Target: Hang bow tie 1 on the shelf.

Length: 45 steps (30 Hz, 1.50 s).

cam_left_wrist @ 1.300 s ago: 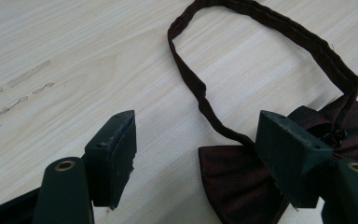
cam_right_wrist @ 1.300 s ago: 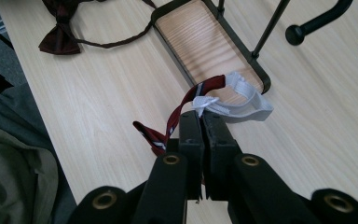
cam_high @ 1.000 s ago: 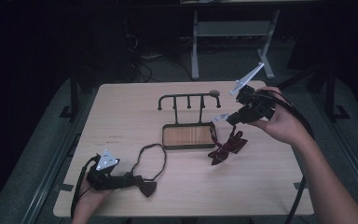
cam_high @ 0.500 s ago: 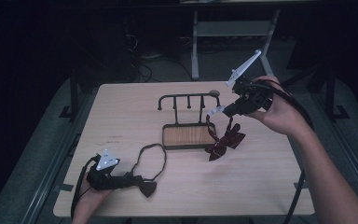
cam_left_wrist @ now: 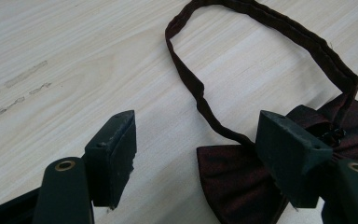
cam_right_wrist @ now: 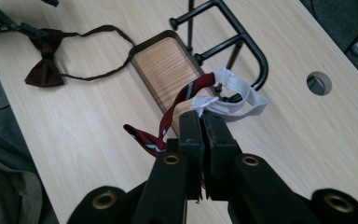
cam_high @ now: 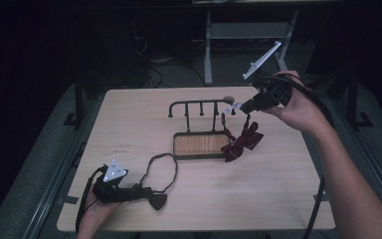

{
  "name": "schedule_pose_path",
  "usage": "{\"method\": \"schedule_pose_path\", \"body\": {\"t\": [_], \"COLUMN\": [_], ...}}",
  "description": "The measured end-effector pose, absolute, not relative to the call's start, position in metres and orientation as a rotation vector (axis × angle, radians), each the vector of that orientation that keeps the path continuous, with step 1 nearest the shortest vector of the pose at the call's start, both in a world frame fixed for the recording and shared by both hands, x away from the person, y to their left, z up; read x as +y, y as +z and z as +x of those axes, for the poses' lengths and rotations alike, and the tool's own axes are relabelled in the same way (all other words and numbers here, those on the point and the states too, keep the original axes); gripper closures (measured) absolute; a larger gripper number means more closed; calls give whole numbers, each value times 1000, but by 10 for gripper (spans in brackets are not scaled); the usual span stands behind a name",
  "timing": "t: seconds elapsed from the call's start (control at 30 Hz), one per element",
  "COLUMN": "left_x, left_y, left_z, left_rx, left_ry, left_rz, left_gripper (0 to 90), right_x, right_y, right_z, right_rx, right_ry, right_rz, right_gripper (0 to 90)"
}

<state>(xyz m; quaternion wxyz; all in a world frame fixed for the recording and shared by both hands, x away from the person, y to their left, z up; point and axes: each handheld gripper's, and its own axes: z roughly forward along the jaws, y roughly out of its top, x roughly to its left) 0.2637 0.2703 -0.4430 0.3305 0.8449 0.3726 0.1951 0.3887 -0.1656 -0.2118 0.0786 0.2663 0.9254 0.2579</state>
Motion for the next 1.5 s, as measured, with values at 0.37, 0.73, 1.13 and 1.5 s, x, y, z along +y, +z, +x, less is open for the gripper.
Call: {"method": "schedule_pose_path", "body": {"t": [0.37,0.73,1.13,1.5], "left_x": [269,269,269,268], "left_y": [-443,-443,-444,-444], "left_z": [263,263,264,263], "left_rx": [975,966,967,980], "left_ry": [509,511,512,501], "left_rz": [2209,2218,2222,2208], "left_gripper": [297,297,297,297], "right_x": [-178,-187,-197,-199], "right_y": [-231,-252,-269,-284], "right_z": [416,436,448,451], "right_rx": [2768,2759,2753,2768], "right_ry": [749,730,735,721], "right_rz": [935,1064,1148,1176], "right_gripper": [870,870,860,844]}}
